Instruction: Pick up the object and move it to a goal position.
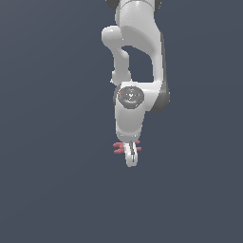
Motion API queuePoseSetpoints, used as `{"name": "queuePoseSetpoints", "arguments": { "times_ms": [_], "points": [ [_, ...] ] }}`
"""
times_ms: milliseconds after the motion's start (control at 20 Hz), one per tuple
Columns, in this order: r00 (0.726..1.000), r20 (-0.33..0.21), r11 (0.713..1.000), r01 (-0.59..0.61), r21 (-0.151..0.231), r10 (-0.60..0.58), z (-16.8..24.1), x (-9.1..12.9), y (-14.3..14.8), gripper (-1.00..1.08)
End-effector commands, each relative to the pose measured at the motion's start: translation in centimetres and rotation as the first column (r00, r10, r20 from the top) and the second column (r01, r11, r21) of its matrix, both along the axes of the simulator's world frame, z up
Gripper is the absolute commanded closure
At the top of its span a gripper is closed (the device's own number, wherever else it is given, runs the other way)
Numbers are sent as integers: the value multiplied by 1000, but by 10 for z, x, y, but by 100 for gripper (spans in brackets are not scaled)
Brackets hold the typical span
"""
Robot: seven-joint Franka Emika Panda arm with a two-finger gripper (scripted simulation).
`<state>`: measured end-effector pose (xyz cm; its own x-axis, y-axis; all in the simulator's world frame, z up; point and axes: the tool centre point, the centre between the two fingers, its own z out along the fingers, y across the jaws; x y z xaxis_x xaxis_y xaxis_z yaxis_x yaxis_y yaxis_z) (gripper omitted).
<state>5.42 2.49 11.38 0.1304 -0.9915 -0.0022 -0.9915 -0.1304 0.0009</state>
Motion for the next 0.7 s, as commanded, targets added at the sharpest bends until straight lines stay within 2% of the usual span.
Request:
{"name": "queuePoseSetpoints", "arguments": {
  "times_ms": [0, 650],
  "points": [
    [1000, 1, 1000, 0, 1, 0, 21, -11, 14, 108],
    [1000, 1, 1000, 0, -2, 0, 135, -68, 87, 108]
  ]
}}
